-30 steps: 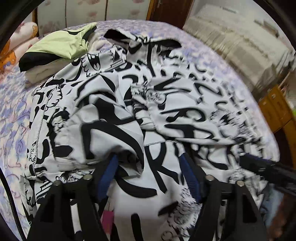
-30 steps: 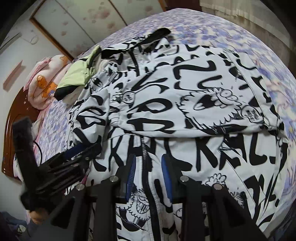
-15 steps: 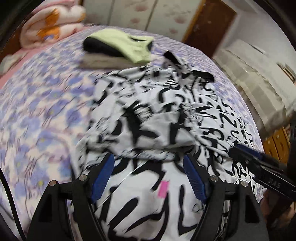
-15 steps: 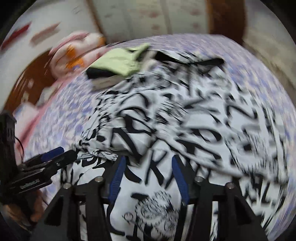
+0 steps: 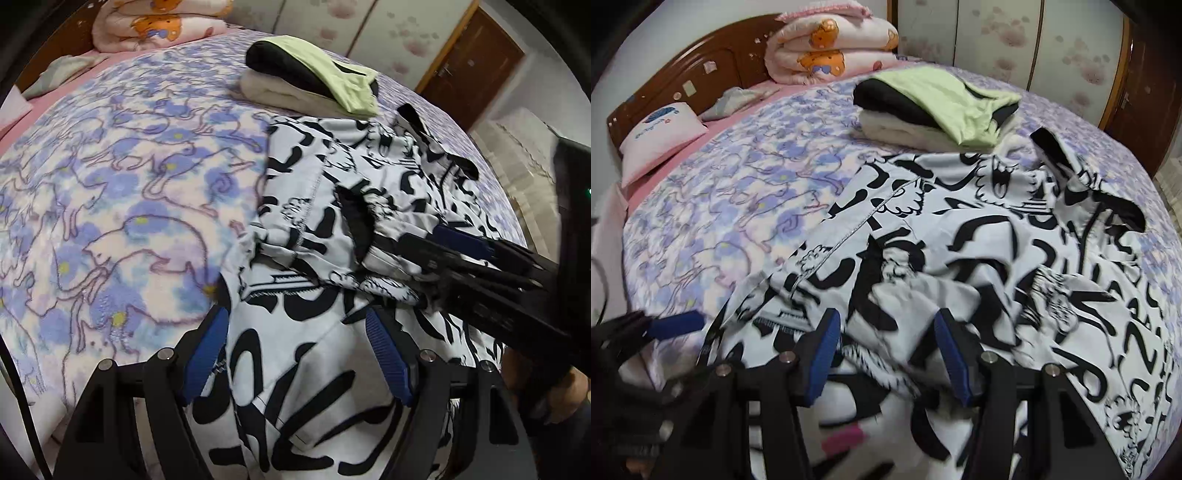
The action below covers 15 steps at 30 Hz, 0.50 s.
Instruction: Fold large clothes
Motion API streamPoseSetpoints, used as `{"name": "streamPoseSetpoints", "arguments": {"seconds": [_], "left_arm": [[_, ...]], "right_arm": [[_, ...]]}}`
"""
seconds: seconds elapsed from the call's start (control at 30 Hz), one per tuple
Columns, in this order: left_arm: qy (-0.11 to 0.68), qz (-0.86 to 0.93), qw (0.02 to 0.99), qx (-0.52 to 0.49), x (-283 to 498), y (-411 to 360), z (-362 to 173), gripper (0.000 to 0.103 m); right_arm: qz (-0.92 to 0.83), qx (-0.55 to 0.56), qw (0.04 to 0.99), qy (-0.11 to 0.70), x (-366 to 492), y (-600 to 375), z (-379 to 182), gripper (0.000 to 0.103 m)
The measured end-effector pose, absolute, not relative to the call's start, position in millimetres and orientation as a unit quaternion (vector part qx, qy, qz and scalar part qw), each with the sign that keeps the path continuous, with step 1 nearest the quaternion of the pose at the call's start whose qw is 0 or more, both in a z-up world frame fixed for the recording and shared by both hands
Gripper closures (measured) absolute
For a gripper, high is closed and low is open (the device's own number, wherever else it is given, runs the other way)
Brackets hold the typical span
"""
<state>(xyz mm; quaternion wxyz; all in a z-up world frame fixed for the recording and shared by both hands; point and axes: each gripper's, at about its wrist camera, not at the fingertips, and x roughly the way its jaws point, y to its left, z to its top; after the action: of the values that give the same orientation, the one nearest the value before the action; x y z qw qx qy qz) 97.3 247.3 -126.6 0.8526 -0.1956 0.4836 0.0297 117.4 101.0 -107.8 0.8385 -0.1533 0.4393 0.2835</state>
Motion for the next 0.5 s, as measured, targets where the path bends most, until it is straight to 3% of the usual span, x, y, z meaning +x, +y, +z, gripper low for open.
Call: {"name": "streamPoseSetpoints", "arguments": {"seconds": [0.27,0.5], "left_arm": [[0.492,0.039,0.841,-0.222,95,266,-140,0.028],[0.503,0.043,0.827,-0.249,91,278,-154,0.028]], "right_arm": [[0.244,-0.106,0.809,0.525,162,122,-153,0.049],[0.216,-0.144,0.804,0.534,164,144,-170,0.037]]}}
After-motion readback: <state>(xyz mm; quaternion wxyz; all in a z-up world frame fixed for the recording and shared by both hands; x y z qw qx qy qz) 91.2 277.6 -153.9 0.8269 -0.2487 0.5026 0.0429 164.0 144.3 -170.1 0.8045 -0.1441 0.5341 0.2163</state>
